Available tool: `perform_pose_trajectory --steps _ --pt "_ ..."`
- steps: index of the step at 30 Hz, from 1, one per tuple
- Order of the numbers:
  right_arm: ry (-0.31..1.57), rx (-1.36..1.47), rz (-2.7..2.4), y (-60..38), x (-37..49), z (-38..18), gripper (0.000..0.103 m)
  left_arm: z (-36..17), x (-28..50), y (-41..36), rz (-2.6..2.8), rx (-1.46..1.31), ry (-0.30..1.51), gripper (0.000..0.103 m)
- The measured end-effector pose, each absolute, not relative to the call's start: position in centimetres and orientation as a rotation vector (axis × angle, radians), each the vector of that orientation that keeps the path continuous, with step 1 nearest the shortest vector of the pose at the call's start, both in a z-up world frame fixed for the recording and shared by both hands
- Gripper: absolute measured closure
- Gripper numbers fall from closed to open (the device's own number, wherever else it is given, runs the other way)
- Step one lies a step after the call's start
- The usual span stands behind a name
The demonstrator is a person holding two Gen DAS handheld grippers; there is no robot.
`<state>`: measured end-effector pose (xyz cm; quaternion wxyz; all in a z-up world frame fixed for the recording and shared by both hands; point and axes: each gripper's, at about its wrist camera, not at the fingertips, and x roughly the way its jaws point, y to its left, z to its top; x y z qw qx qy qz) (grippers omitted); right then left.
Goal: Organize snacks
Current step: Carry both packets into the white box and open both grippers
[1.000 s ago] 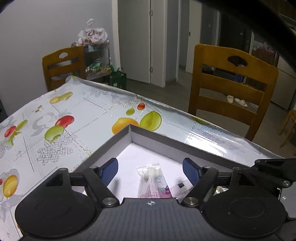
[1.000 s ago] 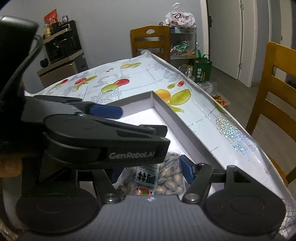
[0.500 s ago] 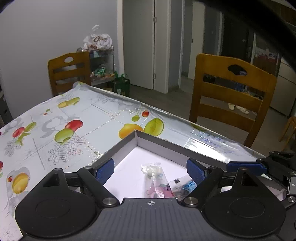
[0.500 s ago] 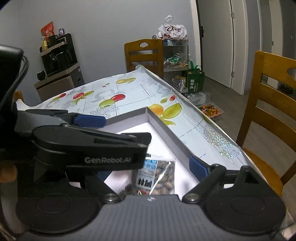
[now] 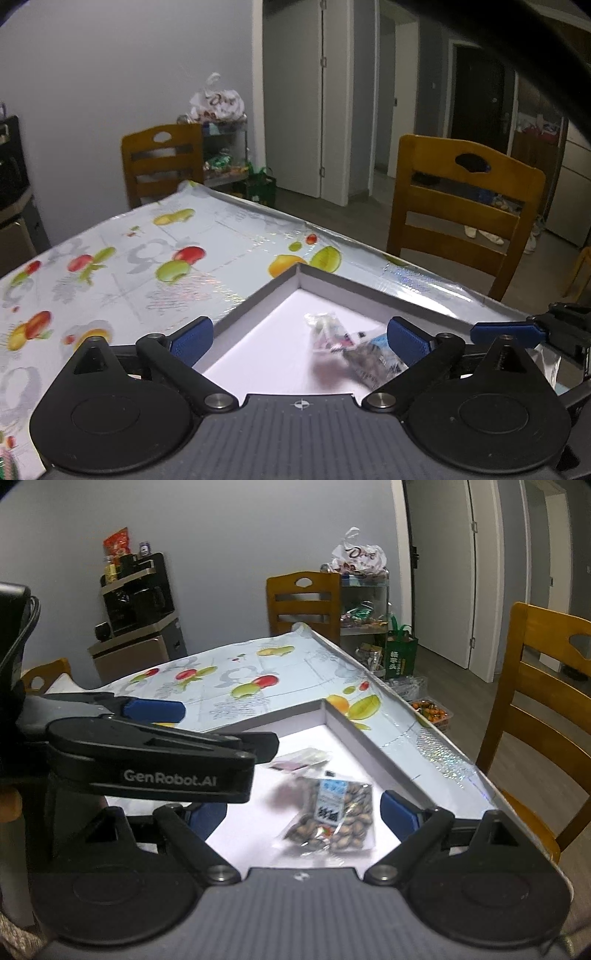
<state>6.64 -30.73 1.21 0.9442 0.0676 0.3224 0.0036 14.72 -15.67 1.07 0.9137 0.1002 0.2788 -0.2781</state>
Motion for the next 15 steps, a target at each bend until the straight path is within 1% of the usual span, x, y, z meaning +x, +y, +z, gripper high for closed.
perform_pose_trajectory --steps 15 --pt "0.576 0.002 0.125 -23.9 0.2 4.2 0.011 3.9 9.1 -6.3 -0.468 0.185 0.527 0.0"
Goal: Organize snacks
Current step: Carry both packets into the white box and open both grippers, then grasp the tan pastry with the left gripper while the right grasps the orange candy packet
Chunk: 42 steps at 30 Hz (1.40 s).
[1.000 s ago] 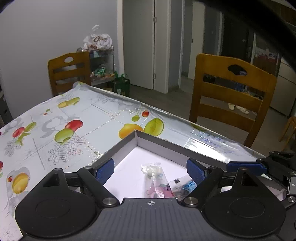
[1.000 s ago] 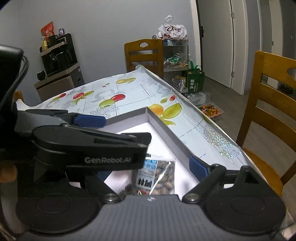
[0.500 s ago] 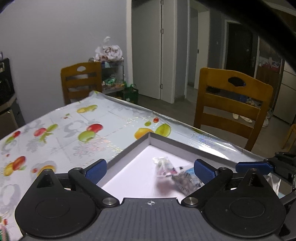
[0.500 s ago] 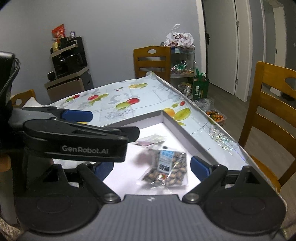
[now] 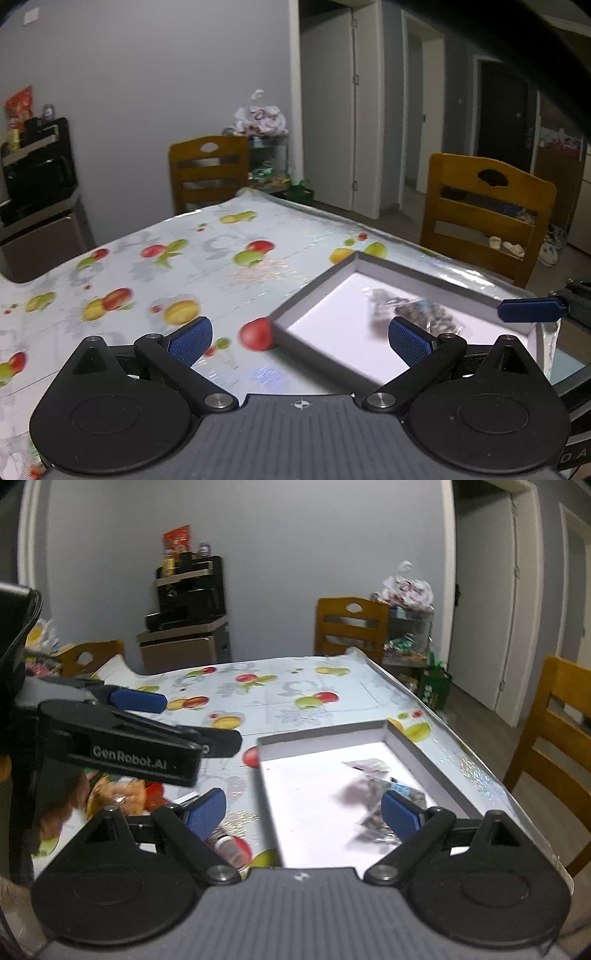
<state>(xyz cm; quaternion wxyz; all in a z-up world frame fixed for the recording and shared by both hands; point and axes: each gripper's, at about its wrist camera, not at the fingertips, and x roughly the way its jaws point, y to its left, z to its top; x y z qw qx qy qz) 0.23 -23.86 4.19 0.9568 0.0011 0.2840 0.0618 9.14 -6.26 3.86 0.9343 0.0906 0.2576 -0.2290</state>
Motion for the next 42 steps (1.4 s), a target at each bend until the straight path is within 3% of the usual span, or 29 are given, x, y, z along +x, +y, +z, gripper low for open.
perform_pose_trajectory --steps 22,42 --pt "0.687 -0.03 0.241 -20.5 -4.5 -1.0 0.011 -1.2 3.1 4.5 -0.252 0.071 0.571 0.0" --pt "0.752 -0.04 0.246 -20.0 -4.0 -3.2 0.011 -4.9 3.3 2.2 -0.234 0.094 0.634 0.0"
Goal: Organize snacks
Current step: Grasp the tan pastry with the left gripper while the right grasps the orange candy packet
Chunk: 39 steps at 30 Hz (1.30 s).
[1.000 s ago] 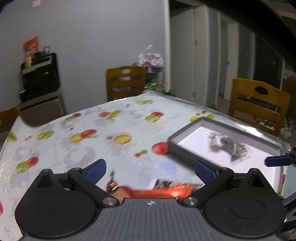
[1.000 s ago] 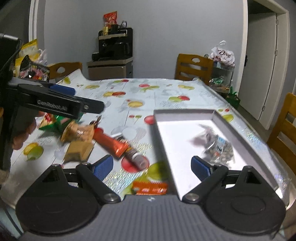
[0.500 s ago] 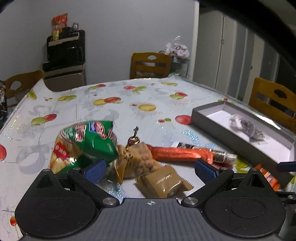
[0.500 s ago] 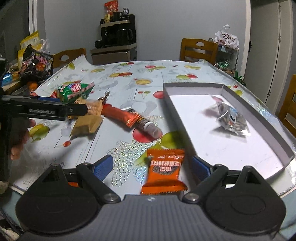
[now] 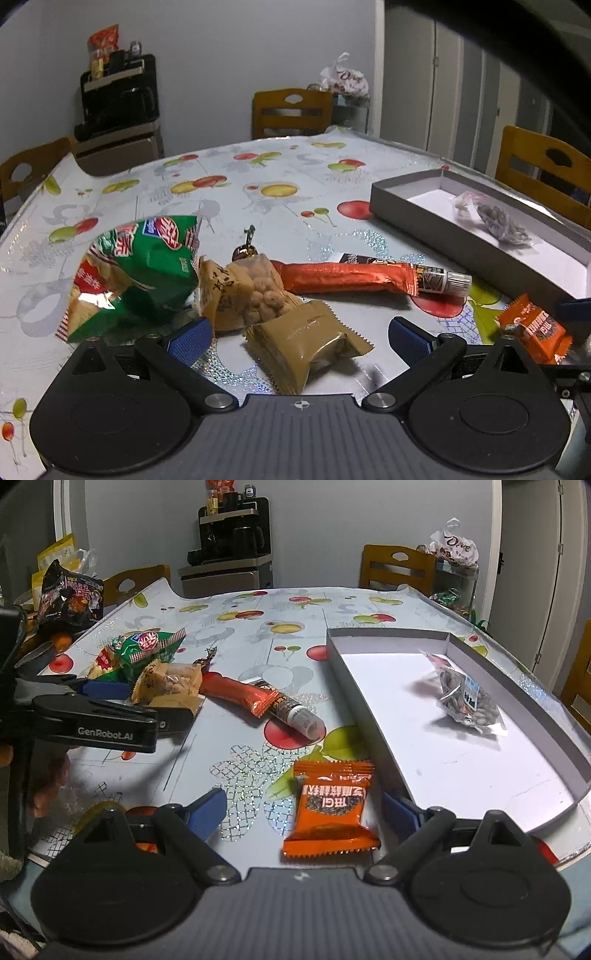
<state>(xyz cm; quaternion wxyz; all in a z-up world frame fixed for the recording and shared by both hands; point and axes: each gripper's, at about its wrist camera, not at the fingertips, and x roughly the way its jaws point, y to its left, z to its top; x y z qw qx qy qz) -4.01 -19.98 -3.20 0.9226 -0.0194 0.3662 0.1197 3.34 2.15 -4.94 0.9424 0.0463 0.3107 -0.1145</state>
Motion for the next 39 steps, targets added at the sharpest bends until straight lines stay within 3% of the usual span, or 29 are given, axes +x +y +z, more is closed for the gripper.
perform_pose_trajectory --steps 18,21,26,34,39 --pt "0.763 -0.046 0.246 -19.2 -3.1 -4.1 0.026 -5.9 4.4 1.8 -0.19 0.094 0.662 0.005" --pt "0.766 -0.052 0.255 -19.0 -3.0 -4.3 0.03 -6.2 4.8 2.1 -0.2 0.072 0.695 0.015" --pt "0.753 -0.064 0.274 -18.6 -3.0 -4.3 0.037 -6.2 4.6 2.2 -0.203 0.074 0.693 0.016" --pt "0.75 -0.094 0.323 -17.7 -3.3 -4.5 0.054 -6.1 4.0 1.9 -0.235 0.09 0.676 0.035" --pt "0.745 -0.099 0.355 -17.4 -3.5 -4.5 0.058 -6.0 3.7 1.9 -0.26 0.097 0.677 0.04"
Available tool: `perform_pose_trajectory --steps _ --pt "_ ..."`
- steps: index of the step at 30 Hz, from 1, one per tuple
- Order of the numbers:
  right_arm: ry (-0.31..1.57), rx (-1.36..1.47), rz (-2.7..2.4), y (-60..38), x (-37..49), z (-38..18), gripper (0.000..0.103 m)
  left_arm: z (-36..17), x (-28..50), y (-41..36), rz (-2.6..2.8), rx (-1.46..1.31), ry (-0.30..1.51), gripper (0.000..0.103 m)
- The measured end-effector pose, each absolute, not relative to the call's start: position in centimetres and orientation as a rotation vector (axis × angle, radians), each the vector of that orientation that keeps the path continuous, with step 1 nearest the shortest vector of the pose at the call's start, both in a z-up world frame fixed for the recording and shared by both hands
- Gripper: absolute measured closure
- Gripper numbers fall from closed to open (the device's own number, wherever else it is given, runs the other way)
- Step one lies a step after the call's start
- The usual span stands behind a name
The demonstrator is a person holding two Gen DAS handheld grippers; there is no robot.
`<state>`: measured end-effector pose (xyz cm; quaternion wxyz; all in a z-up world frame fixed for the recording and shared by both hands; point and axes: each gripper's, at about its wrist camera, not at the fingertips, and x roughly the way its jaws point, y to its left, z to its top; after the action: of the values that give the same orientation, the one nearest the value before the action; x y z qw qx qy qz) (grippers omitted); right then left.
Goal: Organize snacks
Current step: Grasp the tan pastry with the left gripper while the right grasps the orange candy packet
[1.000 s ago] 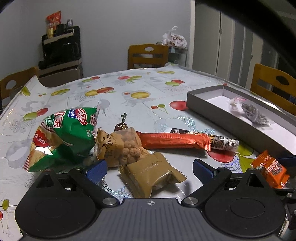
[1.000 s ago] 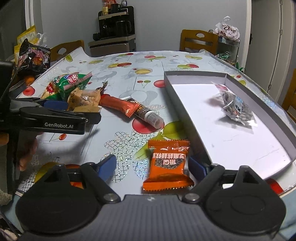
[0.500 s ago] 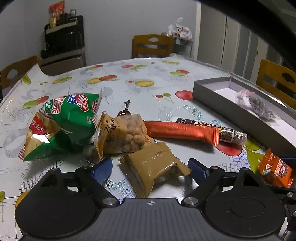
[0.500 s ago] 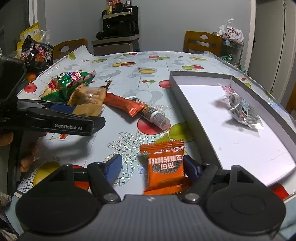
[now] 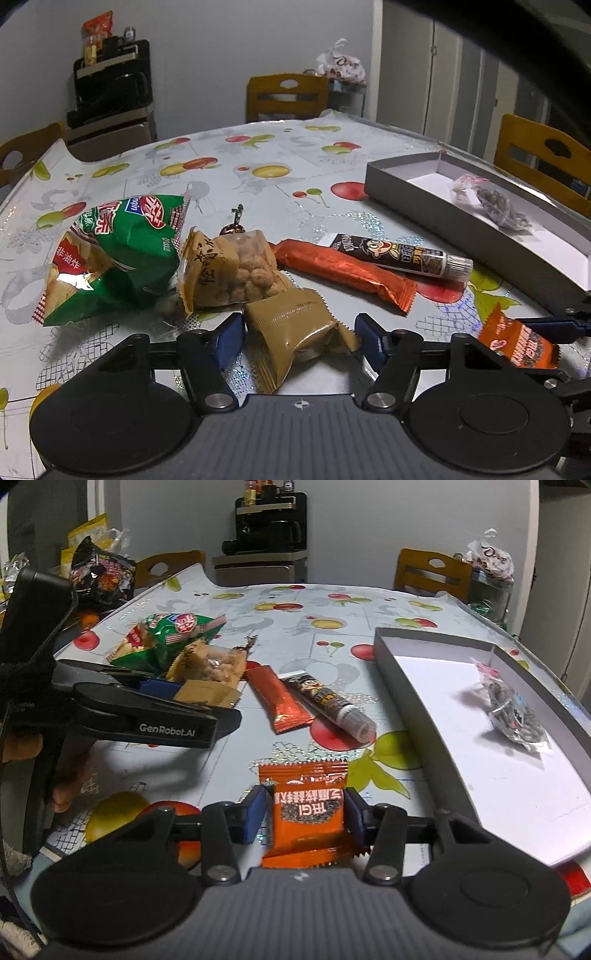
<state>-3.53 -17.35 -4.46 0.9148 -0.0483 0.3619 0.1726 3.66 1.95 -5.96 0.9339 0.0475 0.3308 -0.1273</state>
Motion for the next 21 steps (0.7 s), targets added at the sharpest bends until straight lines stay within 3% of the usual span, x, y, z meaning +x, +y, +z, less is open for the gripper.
perform_pose_trajectory --steps 14,17,21 --pt "0.715 -0.1 0.422 -17.4 -4.6 -4.1 0.057 -5.0 1.6 1.9 -0.383 0.1 0.672 0.047" --pt "0.71 -0.11 0.416 -17.5 -4.7 -4.0 0.048 -5.0 1.3 1.7 -0.403 0.104 0.672 0.047" --pt "0.727 -0.115 0.413 -17.6 -4.4 -4.3 0.047 -5.0 1.2 1.6 -0.417 0.1 0.677 0.047"
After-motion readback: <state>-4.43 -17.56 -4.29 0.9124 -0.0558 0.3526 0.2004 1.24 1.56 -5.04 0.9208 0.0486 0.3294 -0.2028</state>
